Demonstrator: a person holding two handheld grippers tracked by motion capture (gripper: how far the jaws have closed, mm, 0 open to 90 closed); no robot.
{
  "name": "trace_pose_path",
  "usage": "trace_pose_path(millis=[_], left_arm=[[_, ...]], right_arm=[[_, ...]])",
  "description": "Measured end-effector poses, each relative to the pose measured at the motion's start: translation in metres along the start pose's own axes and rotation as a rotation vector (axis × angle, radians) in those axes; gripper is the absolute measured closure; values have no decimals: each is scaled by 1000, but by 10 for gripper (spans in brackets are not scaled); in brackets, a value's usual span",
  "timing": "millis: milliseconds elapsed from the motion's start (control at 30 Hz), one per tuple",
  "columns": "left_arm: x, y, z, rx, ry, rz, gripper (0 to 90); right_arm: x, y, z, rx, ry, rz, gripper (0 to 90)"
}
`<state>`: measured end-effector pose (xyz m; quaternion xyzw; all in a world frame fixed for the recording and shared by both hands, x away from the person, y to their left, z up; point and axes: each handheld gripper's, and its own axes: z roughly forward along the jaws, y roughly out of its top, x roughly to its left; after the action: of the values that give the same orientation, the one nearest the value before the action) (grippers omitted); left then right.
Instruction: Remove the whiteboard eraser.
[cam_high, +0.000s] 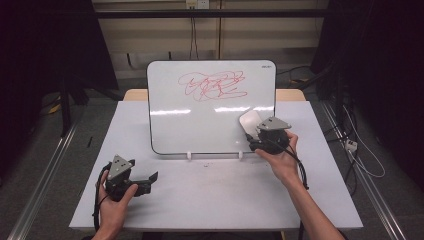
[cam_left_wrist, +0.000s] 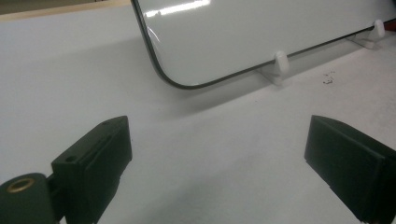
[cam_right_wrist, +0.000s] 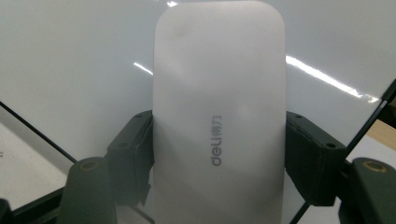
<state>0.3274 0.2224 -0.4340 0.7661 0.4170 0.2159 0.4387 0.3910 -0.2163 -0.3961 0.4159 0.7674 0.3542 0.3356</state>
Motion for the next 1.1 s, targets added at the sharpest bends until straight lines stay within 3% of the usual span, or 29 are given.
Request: trace_pose_path(millis=[300,533,1100], left_arm=[[2,-2,2,10,0,-13,74],[1,-1,4,12,-3,-12,73],[1,1,2,10,-2,-1,73]], right_arm=[[-1,4,-9,-45,26,26,316],[-6,16,-17,-98,14,38,316],[-8,32,-23,-159,-4,37,316]])
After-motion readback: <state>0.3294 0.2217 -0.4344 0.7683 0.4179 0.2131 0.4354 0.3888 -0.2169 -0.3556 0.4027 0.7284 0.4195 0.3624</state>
